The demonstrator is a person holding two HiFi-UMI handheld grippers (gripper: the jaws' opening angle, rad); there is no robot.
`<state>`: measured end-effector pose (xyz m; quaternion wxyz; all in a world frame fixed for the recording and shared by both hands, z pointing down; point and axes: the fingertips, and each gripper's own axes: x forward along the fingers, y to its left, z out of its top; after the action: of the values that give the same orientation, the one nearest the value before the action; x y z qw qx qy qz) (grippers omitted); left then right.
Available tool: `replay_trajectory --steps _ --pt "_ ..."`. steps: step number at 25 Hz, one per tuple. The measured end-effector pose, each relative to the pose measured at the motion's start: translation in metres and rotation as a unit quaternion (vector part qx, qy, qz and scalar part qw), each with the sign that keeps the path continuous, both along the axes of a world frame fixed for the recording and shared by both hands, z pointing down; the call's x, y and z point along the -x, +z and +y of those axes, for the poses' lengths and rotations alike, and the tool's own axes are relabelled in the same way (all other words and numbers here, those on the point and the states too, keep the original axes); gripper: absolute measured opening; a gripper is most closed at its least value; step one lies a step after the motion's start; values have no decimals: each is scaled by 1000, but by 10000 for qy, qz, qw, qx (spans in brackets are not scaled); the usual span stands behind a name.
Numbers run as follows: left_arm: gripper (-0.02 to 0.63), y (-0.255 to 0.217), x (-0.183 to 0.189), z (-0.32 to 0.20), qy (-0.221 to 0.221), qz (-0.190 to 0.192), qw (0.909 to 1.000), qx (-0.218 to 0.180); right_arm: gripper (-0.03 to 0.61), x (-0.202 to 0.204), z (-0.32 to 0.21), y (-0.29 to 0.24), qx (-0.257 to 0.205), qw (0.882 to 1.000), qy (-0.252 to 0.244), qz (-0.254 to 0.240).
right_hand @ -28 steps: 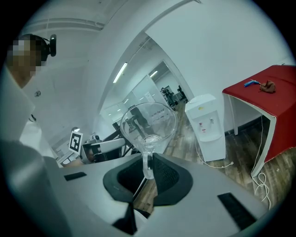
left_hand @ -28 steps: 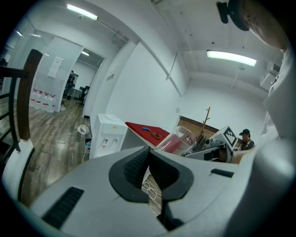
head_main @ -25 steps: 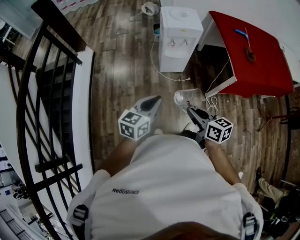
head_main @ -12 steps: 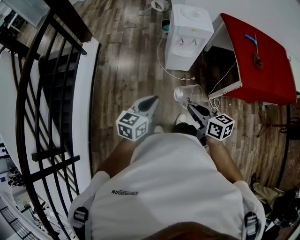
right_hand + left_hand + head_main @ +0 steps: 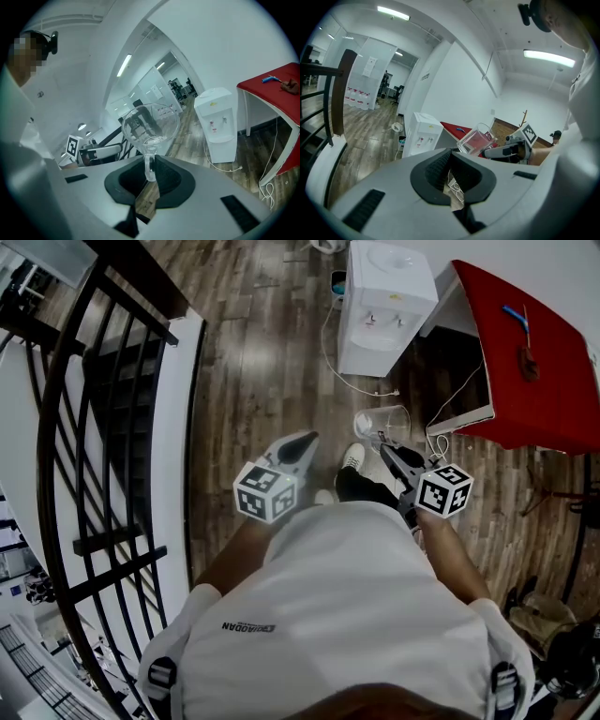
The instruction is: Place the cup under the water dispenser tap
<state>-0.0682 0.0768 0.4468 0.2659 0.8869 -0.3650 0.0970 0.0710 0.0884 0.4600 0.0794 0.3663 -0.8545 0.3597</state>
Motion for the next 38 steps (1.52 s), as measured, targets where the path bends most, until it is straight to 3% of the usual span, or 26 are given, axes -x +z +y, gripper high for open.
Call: replay_trajectory --steps 6,12,19,26,38 --pt "-3 -6 -6 -54 14 -219 9997 -90 51 -12 -56 5 -39 9998 112 -148" --pt "-3 -11 -46 -106 237 -321 9991 -157 51 -32 -116 -1 -194 9995 99 -228" --pt "-3 -9 -72 -157 269 -497 9983 -148 51 -63 -160 6 -552 9982 14 240" --pt "-3 -9 -103 -195 315 -574 9976 -240 51 -105 -181 35 -279 9990 170 288" --pt "-3 25 -118 -198 599 -956 9933 267 51 -126 -188 77 131 9990 306 296"
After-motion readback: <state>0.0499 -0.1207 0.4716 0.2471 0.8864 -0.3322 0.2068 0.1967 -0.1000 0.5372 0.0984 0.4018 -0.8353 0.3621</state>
